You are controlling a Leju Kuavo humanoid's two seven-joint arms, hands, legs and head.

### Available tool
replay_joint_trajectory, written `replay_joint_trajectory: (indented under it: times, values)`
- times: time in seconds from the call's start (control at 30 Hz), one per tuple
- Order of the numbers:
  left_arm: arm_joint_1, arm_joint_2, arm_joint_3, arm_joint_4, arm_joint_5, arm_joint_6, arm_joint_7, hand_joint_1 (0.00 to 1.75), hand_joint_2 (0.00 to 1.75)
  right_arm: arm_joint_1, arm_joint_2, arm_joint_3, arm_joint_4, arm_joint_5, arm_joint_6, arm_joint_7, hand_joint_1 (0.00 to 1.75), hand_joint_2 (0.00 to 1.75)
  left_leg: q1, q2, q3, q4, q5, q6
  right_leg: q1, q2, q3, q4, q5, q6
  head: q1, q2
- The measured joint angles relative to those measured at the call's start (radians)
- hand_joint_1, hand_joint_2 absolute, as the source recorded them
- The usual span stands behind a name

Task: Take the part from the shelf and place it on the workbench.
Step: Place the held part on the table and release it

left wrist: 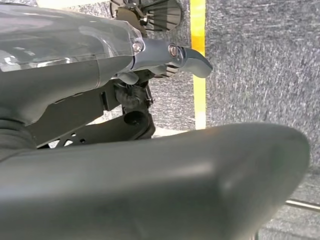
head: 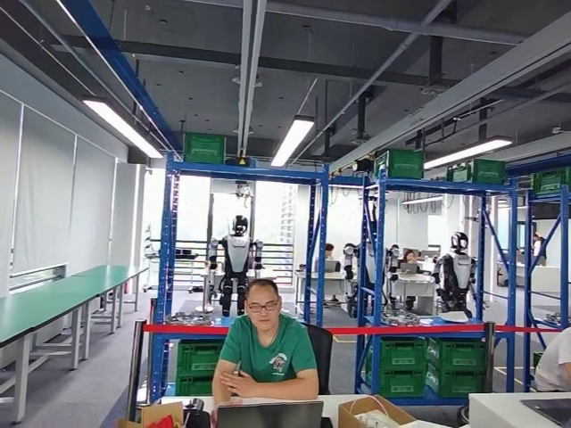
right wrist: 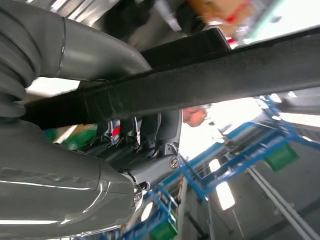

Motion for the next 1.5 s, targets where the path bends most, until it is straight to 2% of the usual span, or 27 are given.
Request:
replay_joint_trajectory:
  times: [0.03,0.1,0.13,0.17,0.2,0.27,0.33,0.4,0.5,0.57,0.63,0.67,0.7,0.73,0.8,0.83,0.87,0.97,1.03,1.07,1.13,1.17,1.2,1.23,1.33,1.4,1.5]
  values:
    - [-0.001,0.0,-0.002,0.0,-0.002,0.0,0.001,0.0,1.75,-0.014,-0.004,0.002,0.021,0.026,-0.008,0.011,1.75,1.75,0.002,0.0,0.001,-0.001,0.001,0.003,-0.001,-0.001,-0.016,0.037,-0.023,0.005,0.0,0.0]
    - [-0.002,0.0,-0.004,0.0,-0.006,-0.001,0.003,0.0,1.75,-0.037,-0.013,0.007,0.065,0.062,-0.019,0.027,1.75,1.75,0.001,0.001,0.001,-0.001,0.001,0.006,-0.004,-0.001,-0.074,0.164,-0.081,0.012,0.0,0.0]
    - [-0.002,0.0,-0.006,0.0,-0.007,-0.001,0.005,0.0,1.75,-0.046,-0.018,0.009,0.088,0.079,-0.022,0.035,1.75,1.75,0.0,0.001,0.001,-0.001,0.0,0.006,-0.005,-0.001,-0.101,0.221,-0.098,0.013,0.0,0.0]
    - [-0.002,0.0,-0.007,0.0,-0.008,-0.001,0.007,0.0,1.75,-0.055,-0.022,0.011,0.113,0.096,-0.024,0.044,1.75,1.75,0.0,0.001,0.002,0.0,0.0,0.007,-0.006,-0.001,-0.118,0.252,-0.101,0.014,0.0,0.0]
    - [-0.002,0.0,-0.009,0.0,-0.01,-0.001,0.008,0.0,1.75,-0.065,-0.026,0.013,0.138,0.115,-0.026,0.055,1.75,1.75,0.0,0.0,0.003,0.0,-0.001,0.008,-0.006,-0.001,-0.113,0.239,-0.083,0.013,0.0,0.0]
    - [-0.003,-0.001,-0.012,0.0,-0.015,-0.001,0.011,0.0,1.75,-0.093,-0.031,0.016,0.186,0.146,-0.03,0.072,1.75,1.75,-0.001,-0.002,0.006,-0.001,-0.002,0.007,-0.006,0.0,-0.058,0.113,-0.012,0.008,0.0,0.0]
    - [-0.005,-0.002,-0.017,0.0,-0.022,-0.001,0.014,0.0,1.75,-0.128,-0.035,0.018,0.239,0.168,-0.035,0.083,1.75,1.75,-0.002,-0.003,0.007,-0.003,-0.003,0.003,0.0,0.001,-0.007,-0.001,0.033,0.0,0.0,0.0]
    - [-0.006,-0.005,-0.02,0.0,-0.027,-0.001,0.019,0.0,1.75,-0.161,-0.04,0.019,0.296,0.18,-0.04,0.089,1.75,1.75,-0.002,-0.002,0.005,-0.006,0.0,-0.003,0.006,0.002,0.004,-0.027,0.034,-0.007,0.0,0.001]
    - [-0.007,-0.009,-0.023,0.0,-0.035,-0.001,0.025,0.0,1.75,-0.201,-0.045,0.016,0.377,0.193,-0.046,0.098,1.75,1.75,-0.002,0.0,0.0,0.004,-0.013,-0.014,0.002,0.0,0.01,-0.043,0.038,-0.023,0.0,0.001]
    - [-0.009,-0.009,-0.026,0.0,-0.039,-0.001,0.027,0.0,1.75,-0.227,-0.047,0.013,0.428,0.201,-0.049,0.103,1.75,1.75,-0.003,0.001,-0.033,0.079,-0.058,-0.017,-0.001,-0.002,0.014,-0.051,0.042,-0.031,0.0,0.0]
    - [-0.008,-0.009,-0.026,0.0,-0.041,-0.001,0.029,0.0,1.75,-0.249,-0.05,0.01,0.479,0.208,-0.052,0.105,1.75,1.75,-0.003,0.001,-0.092,0.203,-0.109,-0.02,0.0,-0.002,0.015,-0.051,0.041,-0.034,0.0,0.0]
    - [-0.007,-0.009,-0.026,0.0,-0.041,-0.002,0.029,0.0,1.75,-0.256,-0.051,0.008,0.503,0.212,-0.053,0.105,1.75,1.75,-0.003,0.001,-0.113,0.242,-0.116,-0.021,0.0,-0.002,0.016,-0.051,0.041,-0.035,0.0,0.0]
    - [-0.007,-0.009,-0.027,0.0,-0.043,-0.002,0.03,0.0,1.75,-0.262,-0.052,0.006,0.527,0.217,-0.054,0.107,1.75,1.75,-0.003,0.001,-0.118,0.247,-0.106,-0.021,0.001,-0.002,0.016,-0.05,0.04,-0.034,0.0,0.0]
    - [-0.007,-0.009,-0.027,0.0,-0.045,-0.002,0.031,0.0,1.75,-0.268,-0.053,0.003,0.548,0.222,-0.056,0.11,1.75,1.75,-0.002,0.002,-0.105,0.214,-0.077,-0.021,0.0,-0.001,0.017,-0.049,0.039,-0.033,0.0,0.0]
    - [-0.01,-0.009,-0.03,0.0,-0.05,-0.002,0.033,0.0,1.75,-0.284,-0.056,-0.006,0.592,0.237,-0.059,0.12,1.75,1.75,-0.002,0.003,-0.049,0.089,-0.01,-0.02,0.001,0.001,0.017,-0.043,0.033,-0.028,0.0,0.0]
    - [-0.011,-0.01,-0.033,0.0,-0.053,-0.002,0.034,0.0,1.75,-0.295,-0.057,-0.01,0.613,0.245,-0.062,0.125,1.75,1.75,-0.002,0.003,-0.027,0.041,0.007,-0.018,0.003,0.002,0.014,-0.037,0.03,-0.024,0.0,0.0]
    - [-0.01,-0.011,-0.035,0.0,-0.056,-0.001,0.033,0.0,1.75,-0.305,-0.06,-0.013,0.633,0.253,-0.065,0.13,1.75,1.75,-0.003,0.002,-0.016,0.013,0.013,-0.015,0.005,0.002,0.01,-0.032,0.029,-0.02,0.0,0.0]
    - [-0.006,-0.013,-0.041,0.0,-0.062,0.0,0.028,0.0,1.75,-0.325,-0.069,-0.021,0.687,0.273,-0.071,0.145,1.75,1.75,-0.005,0.0,-0.013,0.002,0.009,-0.005,0.004,0.001,0.004,-0.028,0.027,-0.011,0.0,0.0]
    - [-0.007,-0.015,-0.046,0.0,-0.068,-0.001,0.027,0.0,1.75,-0.337,-0.074,-0.03,0.722,0.283,-0.071,0.156,1.75,1.75,-0.002,0.0,-0.011,-0.001,0.01,0.004,0.001,0.0,-0.01,0.006,0.002,-0.002,-0.001,0.0]
    - [-0.009,-0.016,-0.048,0.0,-0.07,-0.001,0.027,0.0,1.75,-0.343,-0.077,-0.035,0.74,0.286,-0.071,0.16,1.75,1.75,0.0,0.0,-0.01,-0.002,0.011,0.007,-0.001,0.0,-0.03,0.052,-0.024,0.003,-0.001,0.0]
    - [-0.01,-0.018,-0.05,0.0,-0.073,-0.002,0.028,0.0,1.75,-0.352,-0.082,-0.042,0.776,0.291,-0.073,0.163,1.75,1.75,0.0,0.0,-0.01,-0.002,0.01,0.011,-0.005,0.0,-0.092,0.184,-0.081,0.011,-0.001,0.0]
    - [-0.009,-0.018,-0.051,0.0,-0.074,-0.002,0.028,0.0,1.75,-0.353,-0.085,-0.045,0.793,0.293,-0.074,0.164,1.75,1.75,0.0,0.0,-0.009,-0.002,0.009,0.012,-0.007,-0.001,-0.119,0.236,-0.095,0.013,-0.001,0.0]
    - [-0.009,-0.018,-0.051,0.0,-0.074,-0.002,0.029,0.0,1.75,-0.353,-0.087,-0.049,0.808,0.294,-0.075,0.164,1.75,1.75,0.0,0.0,-0.009,-0.002,0.008,0.013,-0.008,-0.001,-0.131,0.255,-0.091,0.015,-0.001,0.0]
    - [-0.009,-0.018,-0.051,0.0,-0.075,-0.002,0.029,0.0,1.75,-0.353,-0.089,-0.053,0.82,0.295,-0.076,0.165,1.75,1.75,0.0,-0.001,-0.007,-0.002,0.008,0.013,-0.009,0.0,-0.124,0.232,-0.069,0.015,-0.001,0.0]
    - [-0.011,-0.02,-0.051,0.0,-0.077,-0.002,0.029,0.0,1.75,-0.358,-0.091,-0.066,0.845,0.297,-0.082,0.169,1.75,1.75,-0.001,-0.002,-0.001,-0.003,0.003,0.008,-0.007,0.0,-0.039,0.037,0.03,0.011,-0.001,0.0]
    - [-0.013,-0.021,-0.051,0.0,-0.078,-0.002,0.031,0.0,1.75,-0.361,-0.092,-0.07,0.859,0.298,-0.087,0.171,1.75,1.75,-0.003,-0.002,-0.001,-0.004,0.001,0.002,-0.002,0.002,-0.011,-0.023,0.044,0.004,-0.001,0.001]
    - [-0.011,-0.022,-0.051,0.0,-0.078,-0.002,0.033,0.0,1.75,-0.36,-0.093,-0.075,0.871,0.299,-0.089,0.173,1.75,1.75,-0.002,-0.001,-0.001,-0.006,0.001,-0.005,0.002,0.002,-0.009,-0.026,0.037,-0.005,-0.001,0.0]
